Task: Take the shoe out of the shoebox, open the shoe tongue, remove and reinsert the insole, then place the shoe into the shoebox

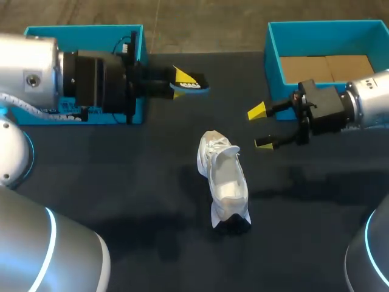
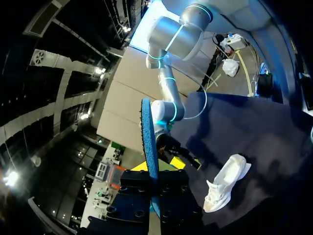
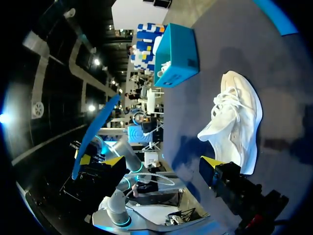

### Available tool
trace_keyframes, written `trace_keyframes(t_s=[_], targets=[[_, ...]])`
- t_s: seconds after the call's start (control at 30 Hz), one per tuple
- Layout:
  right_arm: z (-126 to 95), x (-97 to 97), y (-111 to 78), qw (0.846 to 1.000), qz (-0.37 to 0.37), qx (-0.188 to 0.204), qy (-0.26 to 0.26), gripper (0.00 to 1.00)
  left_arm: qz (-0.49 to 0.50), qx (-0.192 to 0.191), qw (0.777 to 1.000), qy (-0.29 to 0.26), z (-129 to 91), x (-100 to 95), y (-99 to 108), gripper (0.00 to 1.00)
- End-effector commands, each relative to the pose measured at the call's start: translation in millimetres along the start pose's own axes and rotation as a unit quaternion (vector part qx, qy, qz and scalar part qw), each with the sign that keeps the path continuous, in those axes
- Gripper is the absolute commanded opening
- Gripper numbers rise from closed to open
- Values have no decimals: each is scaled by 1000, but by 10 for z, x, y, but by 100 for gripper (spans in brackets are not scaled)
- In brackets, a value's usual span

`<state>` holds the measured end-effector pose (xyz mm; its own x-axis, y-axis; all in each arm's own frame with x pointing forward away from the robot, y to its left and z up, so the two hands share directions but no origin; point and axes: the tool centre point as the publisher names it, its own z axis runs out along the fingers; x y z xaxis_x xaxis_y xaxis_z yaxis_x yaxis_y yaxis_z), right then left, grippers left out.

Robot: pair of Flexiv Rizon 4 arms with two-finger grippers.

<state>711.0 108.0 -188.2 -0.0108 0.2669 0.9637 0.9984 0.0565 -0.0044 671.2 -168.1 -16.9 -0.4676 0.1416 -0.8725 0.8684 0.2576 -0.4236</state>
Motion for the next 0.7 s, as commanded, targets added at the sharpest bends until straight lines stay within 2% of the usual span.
trace_keyframes(t_s=[0.03, 0.07, 0.1, 0.13, 0.17, 0.2, 0.23, 0.27, 0.33, 0.47, 0.6, 0.7], targets=[[12, -2, 3, 1000, 0, 0, 0, 100, 1, -2, 1000, -10, -25, 60, -24, 0], [12, -2, 3, 1000, 0, 0, 0, 100, 17, 22, 999, -19, -9, 85, -21, 0], [12, -2, 3, 1000, 0, 0, 0, 100, 34, 25, 999, -8, 20, 157, 4, 0], [12, -2, 3, 1000, 0, 0, 0, 100, 57, 31, 998, -21, 37, 201, 28, 0], [12, -2, 3, 1000, 0, 0, 0, 100, 98, 81, 992, -22, 55, 266, 25, 0], [12, -2, 3, 1000, 0, 0, 0, 100, 113, 56, 992, -9, 79, 298, 46, 0], [12, -2, 3, 1000, 0, 0, 0, 100, 166, 88, 982, -13, 111, 348, 39, 0], [12, -2, 3, 1000, 0, 0, 0, 100, 175, 73, 982, -14, 125, 384, 58, 0], [12, -2, 3, 1000, 0, 0, 0, 100, 215, 86, 972, -32, 154, 432, 93, 0], [12, -2, 3, 1000, 0, 0, 0, 100, 245, 69, 966, -33, 225, 503, 209, 0], [12, -2, 3, 1000, 0, 0, 0, 100, 281, 77, 953, -83, 209, 570, 282, 0], [12, -2, 3, 1000, 0, 0, 0, 100, 295, 72, 949, -87, 210, 594, 324, 0]])
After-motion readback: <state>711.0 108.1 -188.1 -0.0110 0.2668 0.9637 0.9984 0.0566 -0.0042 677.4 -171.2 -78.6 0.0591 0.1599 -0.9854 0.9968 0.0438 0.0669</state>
